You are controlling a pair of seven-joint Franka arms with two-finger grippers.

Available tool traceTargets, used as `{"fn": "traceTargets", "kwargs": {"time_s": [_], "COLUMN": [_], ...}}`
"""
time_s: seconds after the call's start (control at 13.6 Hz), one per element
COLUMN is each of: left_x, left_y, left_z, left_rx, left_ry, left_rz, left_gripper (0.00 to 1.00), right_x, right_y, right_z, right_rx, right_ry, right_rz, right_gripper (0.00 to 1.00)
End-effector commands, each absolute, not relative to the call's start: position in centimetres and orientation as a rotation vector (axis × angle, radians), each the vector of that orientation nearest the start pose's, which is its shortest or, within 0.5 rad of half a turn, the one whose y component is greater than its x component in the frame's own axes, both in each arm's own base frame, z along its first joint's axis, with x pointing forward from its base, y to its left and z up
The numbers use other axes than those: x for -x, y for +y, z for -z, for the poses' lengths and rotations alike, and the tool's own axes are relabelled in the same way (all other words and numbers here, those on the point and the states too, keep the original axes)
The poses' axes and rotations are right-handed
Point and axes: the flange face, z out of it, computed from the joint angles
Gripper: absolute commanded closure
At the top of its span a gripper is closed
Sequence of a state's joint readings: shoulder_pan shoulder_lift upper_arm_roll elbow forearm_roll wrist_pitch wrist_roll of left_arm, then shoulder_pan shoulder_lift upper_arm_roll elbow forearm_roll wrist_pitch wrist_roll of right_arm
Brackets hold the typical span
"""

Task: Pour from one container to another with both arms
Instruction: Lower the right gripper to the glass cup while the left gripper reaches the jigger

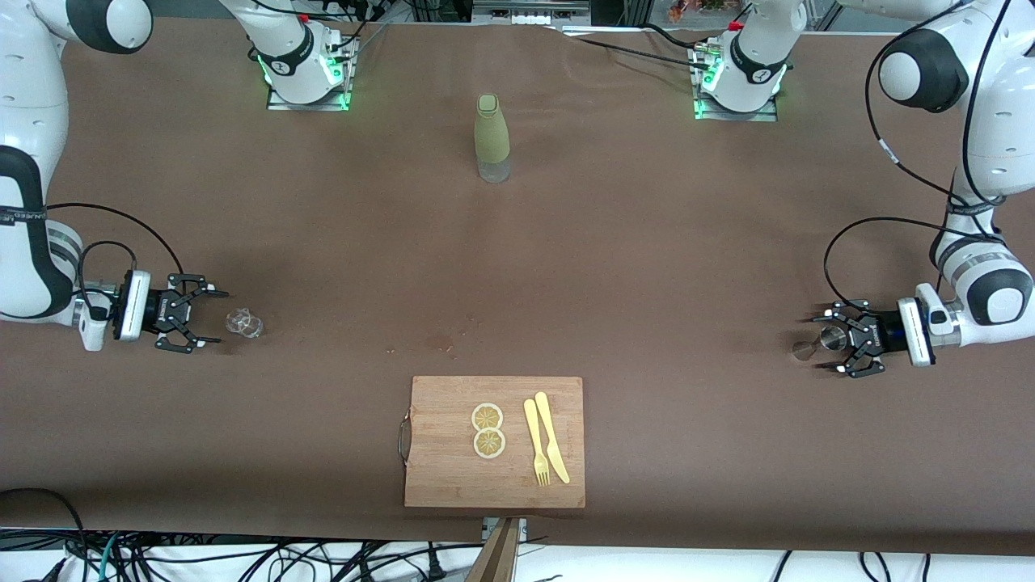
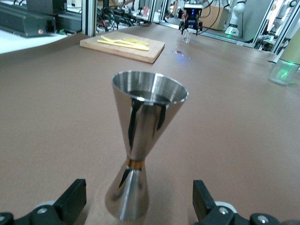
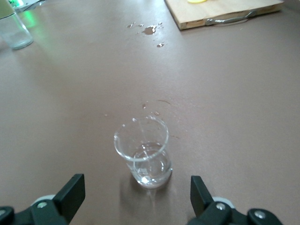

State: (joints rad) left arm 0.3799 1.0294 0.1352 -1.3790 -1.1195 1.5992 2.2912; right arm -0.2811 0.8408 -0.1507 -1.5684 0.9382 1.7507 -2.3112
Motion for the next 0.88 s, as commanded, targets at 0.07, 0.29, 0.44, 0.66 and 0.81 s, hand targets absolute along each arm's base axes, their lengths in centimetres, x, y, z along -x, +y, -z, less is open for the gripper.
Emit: {"fn": "traceTargets", "kwargs": {"time_s": [0.07, 0.29, 0.44, 0.66, 0.81], "left_x": [-63.1, -63.4, -63.4, -63.4, -63.4], "left_y": [23.2, 23.1, 22.8, 22.8, 22.8], "left_z": [-9.4, -9.7, -9.7, -9.7, -9.7], "left_rx": [-1.647, -1.621, -1.595, -1.584, -1.583], "left_ry": [-1.342, -1.350, -1.360, -1.380, -1.381], "left_rz": [-1.076, -1.151, -1.176, -1.189, -1.190], "left_gripper": [0.00, 0.01, 0.06, 0.26, 0.37], "right_x": [-61.1, -60.9, -60.7, -60.6, -60.6], "right_y": [-20.5, -19.8, -19.5, -19.0, -18.7], "right_z": [-12.1, -10.4, -9.8, -8.9, -8.7], "right_rx": [1.758, 1.718, 1.702, 1.682, 1.675], "right_ry": [-1.464, -1.426, -1.412, -1.410, -1.409], "right_rz": [0.871, 0.916, 0.923, 0.950, 0.950], "right_gripper": [0.00, 0.00, 0.00, 0.00, 0.00]}}
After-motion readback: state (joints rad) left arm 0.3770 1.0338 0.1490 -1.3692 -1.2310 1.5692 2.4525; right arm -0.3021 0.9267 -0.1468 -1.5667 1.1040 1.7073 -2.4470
